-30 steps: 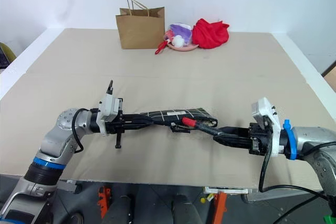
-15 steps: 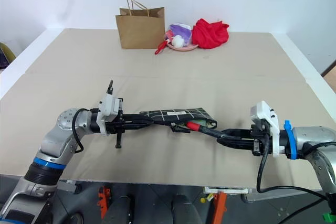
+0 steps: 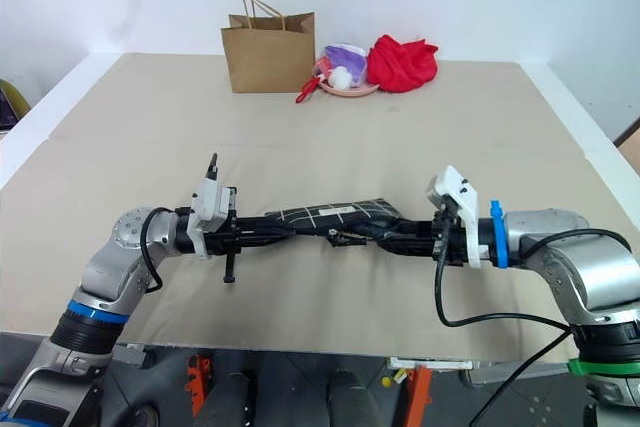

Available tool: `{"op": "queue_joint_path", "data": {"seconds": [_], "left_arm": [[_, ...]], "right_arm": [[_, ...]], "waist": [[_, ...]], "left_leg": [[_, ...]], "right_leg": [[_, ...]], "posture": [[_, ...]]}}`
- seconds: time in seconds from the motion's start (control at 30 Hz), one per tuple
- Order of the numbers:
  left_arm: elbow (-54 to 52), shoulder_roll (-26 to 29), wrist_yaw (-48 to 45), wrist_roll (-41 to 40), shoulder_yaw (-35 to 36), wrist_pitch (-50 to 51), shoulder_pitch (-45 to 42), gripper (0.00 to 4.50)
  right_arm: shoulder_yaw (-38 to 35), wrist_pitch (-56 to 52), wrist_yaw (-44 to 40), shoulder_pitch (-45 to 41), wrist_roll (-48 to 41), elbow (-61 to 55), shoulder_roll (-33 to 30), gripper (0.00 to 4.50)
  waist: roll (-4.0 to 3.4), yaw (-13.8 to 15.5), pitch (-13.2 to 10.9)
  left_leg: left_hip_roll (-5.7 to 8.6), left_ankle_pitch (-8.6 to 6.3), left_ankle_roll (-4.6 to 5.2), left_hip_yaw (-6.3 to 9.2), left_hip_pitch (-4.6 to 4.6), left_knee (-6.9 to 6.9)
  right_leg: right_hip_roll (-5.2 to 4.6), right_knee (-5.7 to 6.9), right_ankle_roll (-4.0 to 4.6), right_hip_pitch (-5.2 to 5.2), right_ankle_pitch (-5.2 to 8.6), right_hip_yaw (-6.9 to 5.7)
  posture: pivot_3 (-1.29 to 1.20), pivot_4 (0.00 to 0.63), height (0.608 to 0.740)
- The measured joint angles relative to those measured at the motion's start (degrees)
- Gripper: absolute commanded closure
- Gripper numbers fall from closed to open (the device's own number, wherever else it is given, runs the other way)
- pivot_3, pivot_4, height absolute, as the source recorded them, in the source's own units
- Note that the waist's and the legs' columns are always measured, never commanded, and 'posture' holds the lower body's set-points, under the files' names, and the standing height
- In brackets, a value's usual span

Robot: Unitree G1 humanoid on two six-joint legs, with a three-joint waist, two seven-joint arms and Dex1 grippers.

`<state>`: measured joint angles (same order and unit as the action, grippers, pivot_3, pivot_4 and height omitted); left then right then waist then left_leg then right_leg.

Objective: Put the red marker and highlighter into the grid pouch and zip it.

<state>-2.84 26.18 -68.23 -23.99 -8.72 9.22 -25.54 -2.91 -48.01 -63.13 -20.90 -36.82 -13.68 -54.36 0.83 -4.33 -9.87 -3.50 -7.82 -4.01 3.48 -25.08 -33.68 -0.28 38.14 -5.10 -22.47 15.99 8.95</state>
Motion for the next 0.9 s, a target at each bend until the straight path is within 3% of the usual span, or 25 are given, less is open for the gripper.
{"op": "queue_joint_path", "data": {"seconds": [0.1,0.13,0.17,0.27,0.3,0.43,0.57,0.7,0.9], "left_arm": [[-0.03,-0.04,0.27,0.01,-0.02,0.01,0.02,4.5],[-0.06,-0.03,0.33,0.0,-0.02,0.01,0.09,4.5],[-0.09,-0.05,0.36,0.0,-0.05,0.02,0.15,4.5],[-0.19,-0.08,0.39,0.01,-0.11,0.04,0.15,4.5],[-0.02,0.49,0.46,0.0,0.42,0.03,0.46,4.5],[0.14,0.54,0.74,-0.04,0.81,0.04,0.07,4.5],[0.82,-0.49,2.53,-2.43,2.37,3.32,-1.68,4.5],[0.82,-0.48,2.47,-3.1,2.46,4.53,-2.03,4.5],[0.47,-0.39,2.45,-3.11,2.44,4.82,-2.02,4.5]], "right_arm": [[0.78,-0.82,0.91,-1.05,-0.36,-1.37,1.5,1.13],[0.86,0.06,0.49,-1.0,-0.06,-1.71,1.49,0.39],[0.69,0.96,-0.09,-0.74,-0.01,-1.81,1.33,0.07],[-0.57,1.73,-1.76,1.39,-0.28,-1.87,-0.13,0.07],[-5.97,4.83,-6.18,8.38,-1.23,-2.57,-2.52,0.07],[-7.95,6.74,-8.06,10.29,-1.51,-3.7,-2.57,0.07],[-9.11,15.97,-9.98,14.81,-2.11,-9.55,2.36,0.07],[-5.87,24.39,-7.26,12.34,1.6,-10.44,8.93,0.07],[-2.29,32.57,-5.77,10.04,6.91,-7.32,12.34,0.07]], "waist": [[0.0,0.0,0.0],[0.0,0.01,0.0],[0.0,0.01,0.0],[0.0,0.13,0.0],[0.01,0.79,0.0],[0.0,0.65,0.0],[0.05,0.23,-0.02],[0.07,0.02,-0.04],[0.08,0.06,-0.04]], "left_leg": [[0.0,0.0,0.0,0.0,0.0,0.01],[0.0,0.0,0.0,0.0,0.0,0.01],[0.0,0.0,0.0,0.0,-0.01,0.01],[0.0,0.0,0.0,0.0,-0.02,0.01],[0.02,-0.05,-0.05,0.02,-0.03,0.01],[0.02,-0.06,-0.06,0.01,-0.01,0.0],[0.01,-0.05,-0.06,0.04,0.02,-0.08],[0.01,-0.05,-0.06,0.04,0.01,-0.15],[0.02,-0.05,-0.07,0.04,-0.01,-0.13]], "right_leg": [[0.0,0.0,-0.02,-0.01,-0.01,0.0],[0.0,0.0,-0.03,-0.01,-0.01,0.0],[0.0,0.0,-0.03,0.0,0.0,0.0],[0.0,0.0,-0.02,-0.02,0.0,0.0],[-0.02,0.0,-0.07,0.03,0.11,-0.06],[-0.02,0.01,-0.09,0.03,0.09,-0.05],[-0.01,0.03,-0.12,0.09,0.06,-0.09],[-0.02,0.03,-0.04,0.08,0.02,-0.08],[-0.02,0.02,-0.08,0.09,0.02,-0.09]], "posture": [[0.0,0.15,0.74],[0.0,0.15,0.74],[0.0,0.15,0.74],[0.0,0.15,0.74],[0.0,0.15,0.74],[0.0,0.15,0.74],[0.0,0.15,0.74],[0.0,0.15,0.74],[0.0,0.15,0.74]]}}
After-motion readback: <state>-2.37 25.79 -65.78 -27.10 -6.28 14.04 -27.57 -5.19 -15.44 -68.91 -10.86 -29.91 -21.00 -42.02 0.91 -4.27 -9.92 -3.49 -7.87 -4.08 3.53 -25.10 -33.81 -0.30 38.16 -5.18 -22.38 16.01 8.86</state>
